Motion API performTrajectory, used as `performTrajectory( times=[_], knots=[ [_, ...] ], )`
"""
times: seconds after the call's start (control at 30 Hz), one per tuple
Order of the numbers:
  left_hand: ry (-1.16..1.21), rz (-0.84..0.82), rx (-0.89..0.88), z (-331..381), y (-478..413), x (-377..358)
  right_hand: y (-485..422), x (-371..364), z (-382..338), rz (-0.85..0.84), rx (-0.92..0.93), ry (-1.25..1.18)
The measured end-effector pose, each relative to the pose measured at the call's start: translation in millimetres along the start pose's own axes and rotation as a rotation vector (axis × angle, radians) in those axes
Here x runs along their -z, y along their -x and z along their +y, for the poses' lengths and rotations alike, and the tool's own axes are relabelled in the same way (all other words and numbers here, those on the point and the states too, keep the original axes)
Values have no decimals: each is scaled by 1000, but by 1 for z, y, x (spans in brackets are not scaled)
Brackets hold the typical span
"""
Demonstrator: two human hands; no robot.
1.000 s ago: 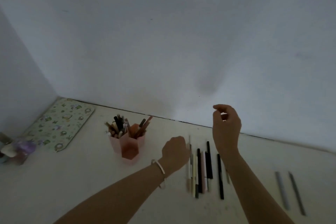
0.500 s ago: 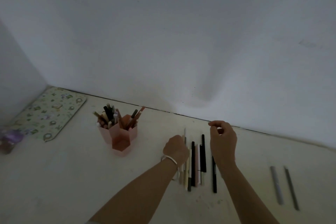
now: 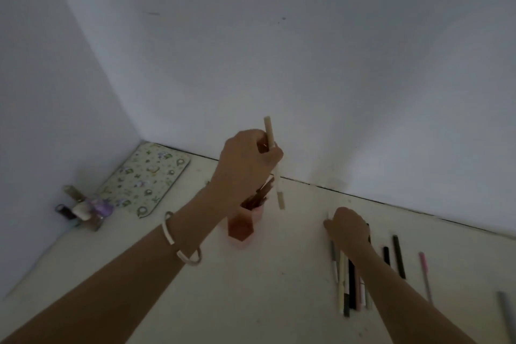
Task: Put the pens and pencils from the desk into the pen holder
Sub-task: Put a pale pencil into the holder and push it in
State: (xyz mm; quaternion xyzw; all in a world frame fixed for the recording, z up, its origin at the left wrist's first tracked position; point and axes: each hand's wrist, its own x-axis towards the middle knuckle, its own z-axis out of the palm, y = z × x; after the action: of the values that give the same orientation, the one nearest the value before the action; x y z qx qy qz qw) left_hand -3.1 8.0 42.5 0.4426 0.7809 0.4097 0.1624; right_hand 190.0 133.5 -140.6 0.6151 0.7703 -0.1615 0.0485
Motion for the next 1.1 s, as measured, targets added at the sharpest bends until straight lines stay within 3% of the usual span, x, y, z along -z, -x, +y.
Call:
performTrajectory(
  times=[0.07, 0.2, 0.33, 0.47, 0.57, 0.67, 0.83, 0.97, 1.1],
  knots=[
    [7, 113, -28, -3, -4, 23, -6, 20, -13, -5, 9, -245],
    [-56, 238, -74, -15, -12, 40, -1, 95, -48, 195, 103, -872],
    [-216, 153, -60, -37, -14, 16, 32, 147, -78, 299, 246, -1311],
    [-411, 36, 4, -62, -9, -11, 61, 149, -98, 368, 340, -1445],
    [-497, -39, 44, -72, -7, -16, 73, 129, -105, 408, 374, -1454],
    [-374, 11, 97, -75, -11, -3, 79, 107, -114, 445, 434, -1422],
    [-211, 140, 62, -68, -12, 30, 76, 67, -125, 547, 637, -1008],
    [-189, 130, 34, -65, -6, 37, 72, 42, -128, 548, 681, -709],
    [-163, 119, 14, -57, 3, 31, 72, 30, -123, 676, 796, -453]
  ],
)
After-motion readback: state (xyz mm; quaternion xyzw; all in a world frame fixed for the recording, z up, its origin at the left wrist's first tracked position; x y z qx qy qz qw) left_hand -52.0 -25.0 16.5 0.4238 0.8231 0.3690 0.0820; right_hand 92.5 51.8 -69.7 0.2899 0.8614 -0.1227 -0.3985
